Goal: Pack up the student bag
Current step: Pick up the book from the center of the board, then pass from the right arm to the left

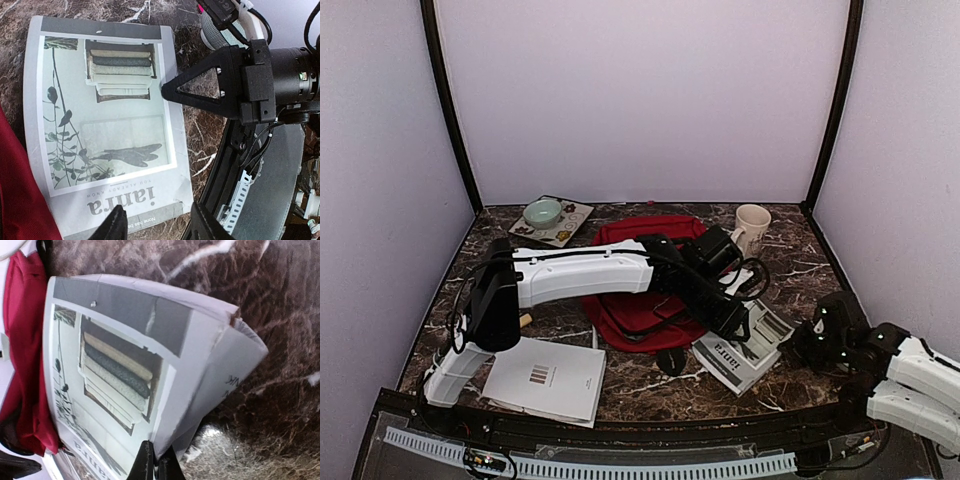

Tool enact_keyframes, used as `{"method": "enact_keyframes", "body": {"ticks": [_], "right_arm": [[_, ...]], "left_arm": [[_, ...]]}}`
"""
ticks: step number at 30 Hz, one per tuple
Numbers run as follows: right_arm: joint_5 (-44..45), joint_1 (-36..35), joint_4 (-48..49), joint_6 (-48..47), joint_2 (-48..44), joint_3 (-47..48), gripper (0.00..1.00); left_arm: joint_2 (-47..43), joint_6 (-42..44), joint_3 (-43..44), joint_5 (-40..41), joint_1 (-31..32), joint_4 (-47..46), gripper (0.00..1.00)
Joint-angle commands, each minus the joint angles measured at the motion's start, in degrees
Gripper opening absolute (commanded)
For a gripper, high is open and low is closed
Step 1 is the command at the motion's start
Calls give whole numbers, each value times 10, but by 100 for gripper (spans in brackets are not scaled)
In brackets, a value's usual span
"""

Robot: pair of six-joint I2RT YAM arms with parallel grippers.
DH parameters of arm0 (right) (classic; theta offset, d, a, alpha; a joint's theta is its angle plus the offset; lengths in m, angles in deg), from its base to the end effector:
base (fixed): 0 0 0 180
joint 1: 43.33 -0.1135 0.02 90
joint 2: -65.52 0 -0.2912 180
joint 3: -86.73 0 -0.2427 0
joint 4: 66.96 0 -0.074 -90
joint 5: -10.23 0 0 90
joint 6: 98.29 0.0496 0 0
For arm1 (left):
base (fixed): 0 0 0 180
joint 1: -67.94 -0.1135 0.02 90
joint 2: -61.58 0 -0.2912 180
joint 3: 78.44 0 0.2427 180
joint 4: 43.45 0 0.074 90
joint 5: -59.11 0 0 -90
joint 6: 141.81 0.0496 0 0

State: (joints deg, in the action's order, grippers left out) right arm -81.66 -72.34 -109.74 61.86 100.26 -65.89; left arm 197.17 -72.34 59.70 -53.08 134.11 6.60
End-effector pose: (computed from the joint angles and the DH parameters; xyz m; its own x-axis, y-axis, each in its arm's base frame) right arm 0.0872 0.0502 0.1535 -0.7012 0.6861 -0.1938 0.4606 0.6435 0.6114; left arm 0.2057 -0.5121 0.2397 -0.6122 0.5822 -0.5350 0.7853 0.3683 -0.4977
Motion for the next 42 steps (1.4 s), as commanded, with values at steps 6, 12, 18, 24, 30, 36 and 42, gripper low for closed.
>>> {"method": "enact_keyframes", "body": {"ticks": [6,12,18,24,30,36,42], "right_arm": [[30,5,-18,-7,-78,19,0],[41,5,-52,-69,-55,93,0],[100,6,-112,-165,0,198,0],[120,5,-133,-246,38,286,0],[124,5,-143,-351,61,360,0],[44,5,-94,-447,78,411,0],[-70,5,-29,-514,96,427,0]], "left_arm": [[-23,-10,3,-5,3,13,46],[-67,-12,1,17,3,19,47],[-104,4,10,43,1,33,51],[-140,17,14,88,-5,54,51],[-188,44,6,115,-28,90,55],[-245,77,-30,55,-62,106,67],[-322,109,-89,21,-85,106,95]]}}
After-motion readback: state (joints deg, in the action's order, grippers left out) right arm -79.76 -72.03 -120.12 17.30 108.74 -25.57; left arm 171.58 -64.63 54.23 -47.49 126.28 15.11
